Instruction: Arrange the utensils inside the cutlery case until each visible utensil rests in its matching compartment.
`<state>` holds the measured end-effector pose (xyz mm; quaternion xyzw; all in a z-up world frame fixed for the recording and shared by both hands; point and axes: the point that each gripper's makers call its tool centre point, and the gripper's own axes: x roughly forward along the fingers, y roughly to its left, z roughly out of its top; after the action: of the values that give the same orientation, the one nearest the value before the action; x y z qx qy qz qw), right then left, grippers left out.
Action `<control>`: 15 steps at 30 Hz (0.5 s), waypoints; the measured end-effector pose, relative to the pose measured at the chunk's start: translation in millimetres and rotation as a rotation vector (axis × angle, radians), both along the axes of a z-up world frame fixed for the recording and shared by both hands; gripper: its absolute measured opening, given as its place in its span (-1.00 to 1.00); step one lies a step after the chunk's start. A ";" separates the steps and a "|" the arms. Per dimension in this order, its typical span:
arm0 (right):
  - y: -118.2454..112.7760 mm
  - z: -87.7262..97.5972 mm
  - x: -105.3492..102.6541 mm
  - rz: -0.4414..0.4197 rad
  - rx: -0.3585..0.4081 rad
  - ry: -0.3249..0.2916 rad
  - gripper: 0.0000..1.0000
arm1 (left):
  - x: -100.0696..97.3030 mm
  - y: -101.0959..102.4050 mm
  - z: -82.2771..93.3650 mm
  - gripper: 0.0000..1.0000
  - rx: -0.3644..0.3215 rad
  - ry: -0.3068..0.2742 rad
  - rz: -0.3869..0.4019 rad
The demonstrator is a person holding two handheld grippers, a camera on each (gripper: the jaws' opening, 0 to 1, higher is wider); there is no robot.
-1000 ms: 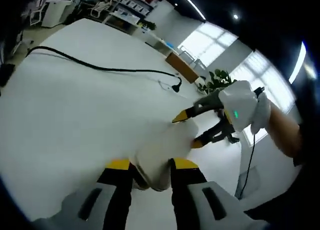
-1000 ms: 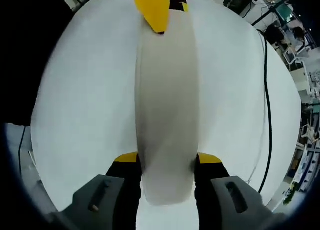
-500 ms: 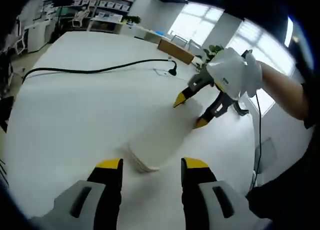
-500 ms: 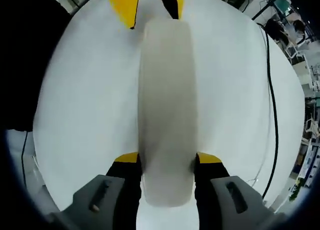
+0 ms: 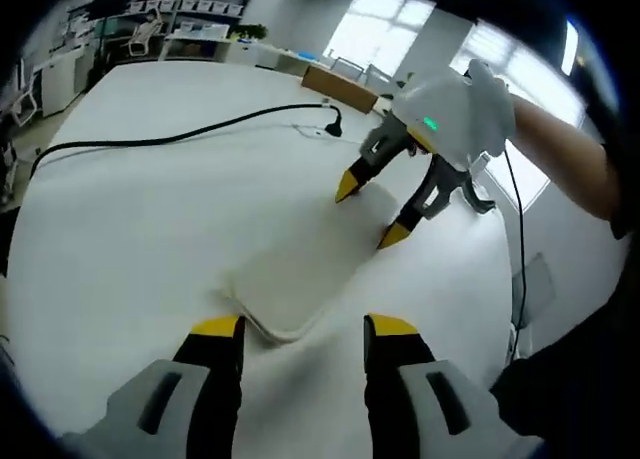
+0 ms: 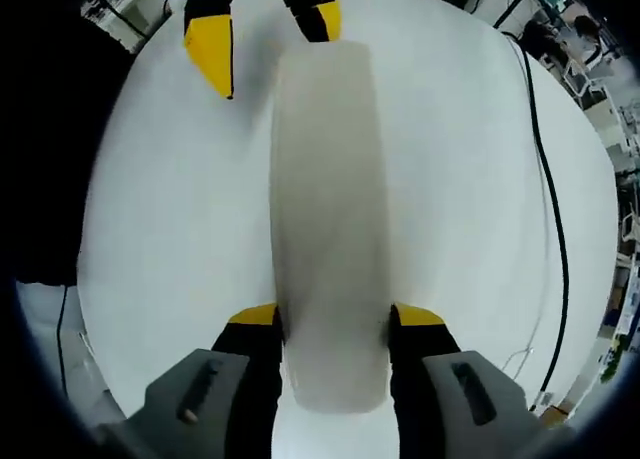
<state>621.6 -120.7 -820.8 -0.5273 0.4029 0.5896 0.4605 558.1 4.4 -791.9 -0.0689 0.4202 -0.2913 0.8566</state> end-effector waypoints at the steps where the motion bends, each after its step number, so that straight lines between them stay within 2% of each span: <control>1: -0.3 0.9 1.5 -0.023 0.016 -0.004 -0.10 | 0.0 0.5 0.0 -0.03 0.000 -0.002 -0.001; 2: -1.8 2.8 0.5 -0.032 0.020 0.003 -0.06 | -0.4 2.2 0.1 -0.03 0.000 -0.002 0.001; 5: -8.3 23.4 5.3 -0.140 0.115 0.011 -0.09 | -2.8 10.0 0.1 -0.03 0.008 -0.001 0.009; 7: -21.7 38.8 3.2 -0.203 0.159 0.036 -0.08 | -5.9 21.4 1.5 -0.05 0.016 -0.002 0.024; 8: -27.8 45.3 6.5 -0.226 0.182 0.024 -0.09 | -5.9 29.6 4.2 -0.06 0.023 -0.011 0.040; 11: -51.0 67.3 27.2 -0.349 0.266 -0.039 -0.20 | 0.7 47.7 16.0 -0.13 0.053 -0.046 0.072; 12: -53.3 69.1 28.4 -0.372 0.274 -0.041 -0.28 | 6.2 52.5 22.6 -0.14 0.066 -0.067 0.084; 13: -60.4 73.7 34.5 -0.430 0.294 -0.053 -0.35 | 8.7 54.4 25.5 -0.14 0.075 -0.067 0.085; 14: -62.8 75.8 35.1 -0.461 0.303 -0.053 -0.41 | 13.1 54.3 29.6 -0.18 0.084 -0.069 0.080; 15: -66.6 76.1 37.1 -0.497 0.316 -0.051 -0.49 | 14.1 50.4 32.8 -0.30 0.092 -0.077 0.037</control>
<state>658.6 -187.4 -744.7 -0.3488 0.4115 0.5007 0.6769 572.2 54.8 -759.1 -0.0257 0.3985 -0.2580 0.8797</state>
